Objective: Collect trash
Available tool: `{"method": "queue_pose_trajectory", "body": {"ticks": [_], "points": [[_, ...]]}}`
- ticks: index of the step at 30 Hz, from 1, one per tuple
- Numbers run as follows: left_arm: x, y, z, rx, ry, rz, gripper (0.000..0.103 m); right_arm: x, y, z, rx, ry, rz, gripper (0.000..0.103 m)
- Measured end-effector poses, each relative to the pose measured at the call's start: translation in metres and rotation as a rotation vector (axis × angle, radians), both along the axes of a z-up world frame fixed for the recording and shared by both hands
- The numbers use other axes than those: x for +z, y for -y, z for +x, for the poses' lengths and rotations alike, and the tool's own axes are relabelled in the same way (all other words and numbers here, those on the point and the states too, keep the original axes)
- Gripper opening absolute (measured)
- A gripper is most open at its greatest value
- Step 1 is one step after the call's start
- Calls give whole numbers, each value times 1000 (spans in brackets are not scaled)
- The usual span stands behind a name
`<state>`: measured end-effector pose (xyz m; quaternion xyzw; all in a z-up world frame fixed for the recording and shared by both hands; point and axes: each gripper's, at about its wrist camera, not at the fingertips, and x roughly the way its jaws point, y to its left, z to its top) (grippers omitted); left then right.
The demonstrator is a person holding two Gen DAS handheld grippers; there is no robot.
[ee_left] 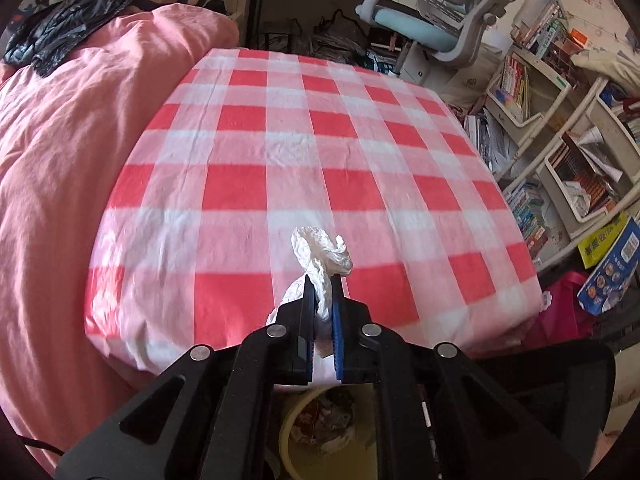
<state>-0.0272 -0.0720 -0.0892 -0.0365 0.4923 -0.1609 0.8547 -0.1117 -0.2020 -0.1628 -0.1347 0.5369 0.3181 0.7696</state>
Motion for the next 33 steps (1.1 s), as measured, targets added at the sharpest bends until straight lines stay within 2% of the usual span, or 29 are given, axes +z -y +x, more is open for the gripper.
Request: {"method": "queue_pose_trajectory", "body": {"ticks": [1,2,3,5,6,9,11,12,14,16,18,23,26,28,30,33], "points": [[-4,3,-11,-11,-12,14,7,-12,-4,-7,14,-29,-34,25],[-8,5,-19,-21,-24,28,7,-23,-5,-13,20,-67,-60,39],[-12,6,-26,-29,-33,36,7,-28,-4,-18,9,-76,-77,49],[-20,10,-41,-47,-61,53,7,-23,4,-20,-27,-69,-81,51],[-24,12,-48,-56,-77,60,7,-15,10,-19,-49,-53,-76,56],[-41,25,-68,-117,-151,80,7,21,31,-14,-119,44,-83,67],[-58,38,-84,-208,-243,81,8,49,46,-5,-156,122,-94,71],[-67,45,-93,-258,-285,97,8,63,54,0,-176,171,-98,76],[-73,54,-104,-317,-302,150,19,88,68,9,-221,265,-93,80],[-66,58,-110,-334,-259,181,51,105,82,17,-271,339,-66,83],[-52,55,-107,-302,-190,185,63,118,89,19,-304,405,-14,91],[0,24,-83,-108,13,111,78,144,104,36,-367,595,113,95],[33,5,-63,5,137,101,85,148,102,43,-417,669,130,95],[52,-7,-44,64,202,104,91,147,105,56,-464,691,132,95],[68,-17,-24,118,251,112,91,145,109,66,-512,688,149,95],[79,-29,2,191,292,134,93,138,116,80,-569,641,191,95]]}}
